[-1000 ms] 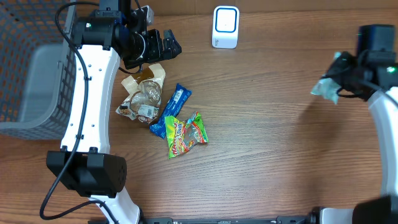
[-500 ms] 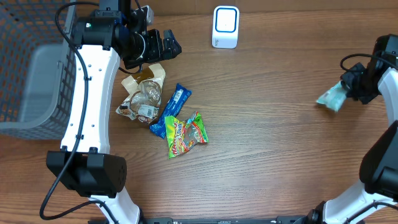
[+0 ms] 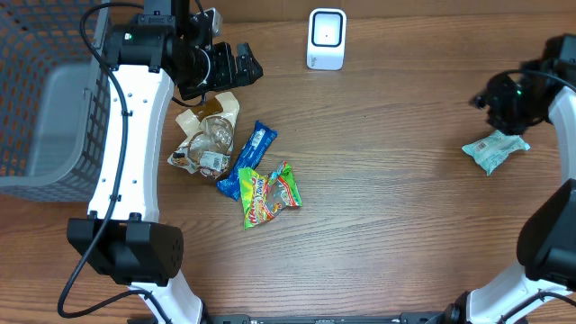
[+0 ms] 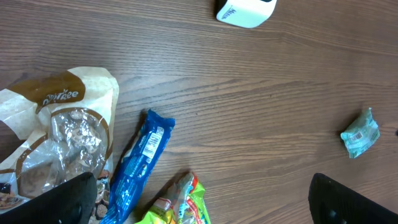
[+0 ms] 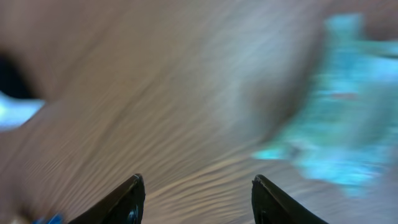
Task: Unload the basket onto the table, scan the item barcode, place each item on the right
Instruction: 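Move the right gripper left over the green candy bag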
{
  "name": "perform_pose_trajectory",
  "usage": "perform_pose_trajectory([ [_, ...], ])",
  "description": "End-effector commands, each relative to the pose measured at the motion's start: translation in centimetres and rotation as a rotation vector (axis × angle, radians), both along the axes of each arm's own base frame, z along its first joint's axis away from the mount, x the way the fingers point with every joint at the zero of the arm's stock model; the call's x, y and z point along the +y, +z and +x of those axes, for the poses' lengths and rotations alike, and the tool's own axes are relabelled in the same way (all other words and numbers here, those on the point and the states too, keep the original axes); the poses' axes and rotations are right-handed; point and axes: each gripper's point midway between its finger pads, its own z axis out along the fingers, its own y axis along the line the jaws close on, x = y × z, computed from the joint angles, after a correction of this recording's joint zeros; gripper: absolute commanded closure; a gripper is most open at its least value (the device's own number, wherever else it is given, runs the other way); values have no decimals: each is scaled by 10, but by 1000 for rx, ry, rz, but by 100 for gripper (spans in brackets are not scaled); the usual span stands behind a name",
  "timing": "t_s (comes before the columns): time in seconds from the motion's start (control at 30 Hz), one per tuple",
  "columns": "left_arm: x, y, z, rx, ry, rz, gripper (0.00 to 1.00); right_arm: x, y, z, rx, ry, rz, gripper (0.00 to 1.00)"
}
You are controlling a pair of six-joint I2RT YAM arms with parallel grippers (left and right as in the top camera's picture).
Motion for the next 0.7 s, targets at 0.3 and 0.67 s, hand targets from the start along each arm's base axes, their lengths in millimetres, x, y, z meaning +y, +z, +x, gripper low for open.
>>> perform_pose_trajectory([
  [0.3, 4, 9, 0, -32, -4, 11, 0, 170, 29, -26, -35, 505, 248, 39],
  [0.67, 4, 9, 0, -32, -5, 11, 0, 263, 10, -73, 48, 774, 66, 40],
])
